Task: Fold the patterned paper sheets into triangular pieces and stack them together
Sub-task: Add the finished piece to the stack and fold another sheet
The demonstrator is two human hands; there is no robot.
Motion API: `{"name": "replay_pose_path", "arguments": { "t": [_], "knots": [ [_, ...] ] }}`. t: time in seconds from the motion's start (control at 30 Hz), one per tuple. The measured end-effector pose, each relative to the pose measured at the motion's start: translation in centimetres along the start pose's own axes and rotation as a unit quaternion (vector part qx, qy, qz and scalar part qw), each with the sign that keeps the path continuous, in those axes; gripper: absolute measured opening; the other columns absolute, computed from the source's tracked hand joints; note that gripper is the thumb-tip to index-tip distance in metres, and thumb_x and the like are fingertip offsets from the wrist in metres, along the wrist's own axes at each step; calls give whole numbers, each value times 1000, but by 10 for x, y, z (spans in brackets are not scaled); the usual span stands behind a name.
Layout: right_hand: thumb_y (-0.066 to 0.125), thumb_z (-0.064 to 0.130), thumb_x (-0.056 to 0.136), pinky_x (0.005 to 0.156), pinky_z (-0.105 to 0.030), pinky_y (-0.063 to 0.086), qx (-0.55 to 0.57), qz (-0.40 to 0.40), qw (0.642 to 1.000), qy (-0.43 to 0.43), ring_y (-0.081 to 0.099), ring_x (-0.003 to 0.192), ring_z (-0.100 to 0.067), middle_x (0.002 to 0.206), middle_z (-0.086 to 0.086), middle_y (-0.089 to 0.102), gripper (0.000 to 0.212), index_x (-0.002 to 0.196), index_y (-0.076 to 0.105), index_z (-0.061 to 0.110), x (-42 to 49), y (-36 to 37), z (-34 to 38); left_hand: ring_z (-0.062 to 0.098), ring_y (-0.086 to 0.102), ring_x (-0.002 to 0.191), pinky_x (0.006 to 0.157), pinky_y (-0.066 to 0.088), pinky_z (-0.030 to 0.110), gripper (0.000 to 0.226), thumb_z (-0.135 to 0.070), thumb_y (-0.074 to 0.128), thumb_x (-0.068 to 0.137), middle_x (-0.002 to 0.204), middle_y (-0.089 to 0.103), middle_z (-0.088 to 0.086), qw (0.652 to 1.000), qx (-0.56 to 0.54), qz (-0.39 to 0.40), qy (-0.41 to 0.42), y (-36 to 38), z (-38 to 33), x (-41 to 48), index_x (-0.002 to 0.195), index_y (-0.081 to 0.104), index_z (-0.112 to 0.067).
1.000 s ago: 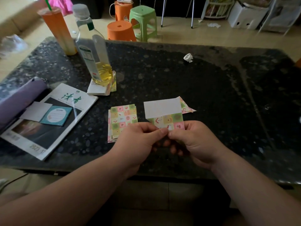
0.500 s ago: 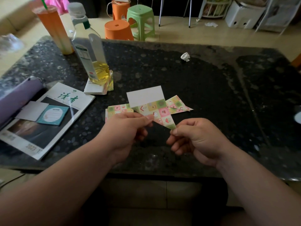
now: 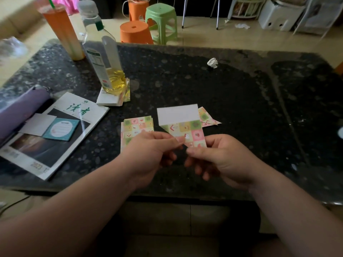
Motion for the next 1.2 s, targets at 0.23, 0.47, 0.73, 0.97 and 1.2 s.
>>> {"name": "replay_pose_path", "arguments": {
  "t": [0.23, 0.47, 0.73, 0.97, 1.2],
  "knots": [
    [70, 3, 91, 38, -18, 34, -14, -6, 1000, -9, 53, 50, -12, 73, -12, 73, 6, 96, 72, 5, -2, -4, -1, 12, 57, 59, 59, 46, 28, 7, -17, 77, 76, 74, 70, 5, 998, -46, 1, -31, -1, -1, 6, 78, 74, -10],
    [70, -7, 89, 39, -21, 40, 21, -131, 987, -90, 60, 55, -14, 82, -12, 78, 19, 101, 70, 8, -4, -9, -1, 8, 58, 55, 51, 48, 22, 8, -17, 71, 91, 77, 72, 2, 992, -116, -25, -42, -2, -1, 8, 97, 71, -11],
    [77, 6, 89, 51, -24, 55, -29, -236, 959, -155, 71, 63, -13, 82, -2, 78, 8, 91, 75, 14, -1, 0, -14, 8, 60, 53, 48, 50, 21, 16, -16, 71, 90, 80, 75, 3, 987, -146, -54, -39, -1, 4, 10, 104, 71, -9],
    [77, 7, 89, 52, -21, 54, -55, -259, 951, -159, 68, 57, -11, 75, -2, 75, 11, 85, 75, 17, 3, 1, -15, 13, 68, 64, 57, 56, 25, 23, -12, 72, 87, 93, 77, 12, 986, -156, 12, -50, 15, 14, 8, 107, 71, -2],
    [77, 9, 88, 54, -20, 53, -162, -236, 951, -119, 68, 56, -9, 70, 4, 73, 12, 84, 73, 19, 2, -18, -7, 15, 71, 71, 64, 58, 31, 30, -46, 71, 91, 83, 77, 1, 949, 288, 86, -99, 8, 10, -4, 99, 73, -18]
  ]
}}
Point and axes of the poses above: each hand's wrist, its own x-axis towards the middle knuckle, its own y-axis out of the palm, z = x × y, the point moved 2 cm from there along x, towards the middle knuckle
